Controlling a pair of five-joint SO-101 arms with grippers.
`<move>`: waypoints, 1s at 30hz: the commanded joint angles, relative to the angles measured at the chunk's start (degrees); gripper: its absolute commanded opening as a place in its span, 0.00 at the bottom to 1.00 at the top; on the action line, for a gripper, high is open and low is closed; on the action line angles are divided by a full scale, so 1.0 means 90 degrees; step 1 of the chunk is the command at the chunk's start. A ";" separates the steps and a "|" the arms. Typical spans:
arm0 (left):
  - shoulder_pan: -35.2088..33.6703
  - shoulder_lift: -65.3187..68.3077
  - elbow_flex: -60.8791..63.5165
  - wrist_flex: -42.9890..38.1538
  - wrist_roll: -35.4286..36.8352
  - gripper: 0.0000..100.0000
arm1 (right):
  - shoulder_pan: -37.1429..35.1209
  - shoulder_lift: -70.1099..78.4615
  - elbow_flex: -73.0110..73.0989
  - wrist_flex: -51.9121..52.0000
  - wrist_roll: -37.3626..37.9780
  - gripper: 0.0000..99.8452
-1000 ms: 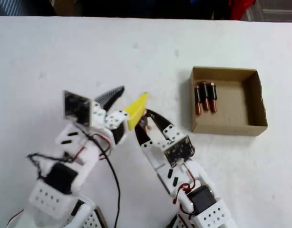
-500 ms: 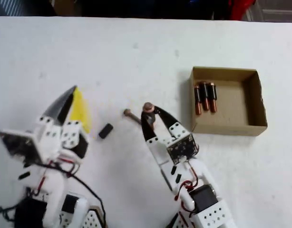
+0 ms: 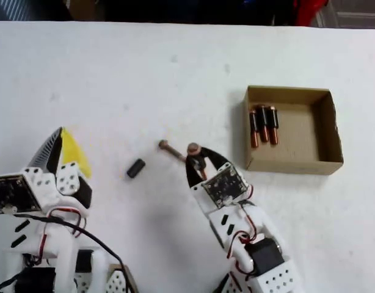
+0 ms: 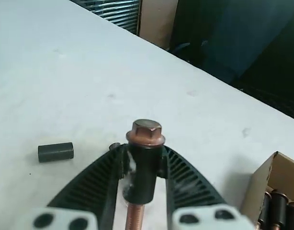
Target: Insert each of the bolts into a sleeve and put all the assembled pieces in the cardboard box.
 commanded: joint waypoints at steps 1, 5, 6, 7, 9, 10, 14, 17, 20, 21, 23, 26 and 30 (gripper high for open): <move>-0.0103 -0.0044 -0.0274 0.0274 -0.0049 0.02 | 0.0083 -0.0122 -0.0850 0.0317 0.0088 0.02; -0.0083 -0.0044 -0.0274 0.0342 -0.0049 0.02 | 0.0083 -0.0093 -0.1592 0.0816 0.0088 0.02; -0.0073 -0.0044 -0.0274 0.0342 -0.0049 0.02 | 0.0083 -0.0093 -0.1797 0.0962 0.0088 0.02; -0.0063 -0.0054 -0.0274 0.0342 -0.0049 0.02 | 0.0083 -0.0093 -0.2002 0.1089 0.0088 0.02; -0.0054 -0.0054 -0.0274 0.0342 -0.0078 0.02 | 0.0093 -0.0093 -0.2393 0.1294 0.0098 0.02; -0.0054 -0.0054 -0.0293 0.0342 -0.0176 0.02 | 0.0093 -0.0083 -0.2569 0.1372 0.0098 0.02; -0.0054 -0.0298 -0.0274 0.0352 -0.0518 0.02 | 0.0093 -0.0083 -0.3155 0.1607 0.0098 0.02; -0.0054 -0.0767 -0.0303 0.0322 -0.0537 0.02 | 0.0093 -0.0083 -0.3429 0.1626 0.0098 0.02; -0.0054 -0.0835 -0.0283 0.0342 -0.0762 0.02 | 0.0093 -0.0083 -0.3634 0.1626 0.0098 0.02; -0.0054 -0.0816 -0.0274 0.0342 -0.0860 0.02 | 0.0122 -0.0083 -0.3702 0.1626 0.0098 0.02; -0.0054 -0.0816 -0.0303 0.0342 -0.0899 0.02 | 0.0415 -0.0073 -0.3849 0.1675 0.0098 0.02; -0.0054 -0.0816 -0.0254 0.0352 -0.0899 0.02 | 0.0923 0.0181 -0.4181 0.1714 0.0098 0.02; -0.0054 -0.0816 0.0400 0.0352 -0.0938 0.02 | 0.1343 0.1109 -0.4777 0.1988 0.0098 0.02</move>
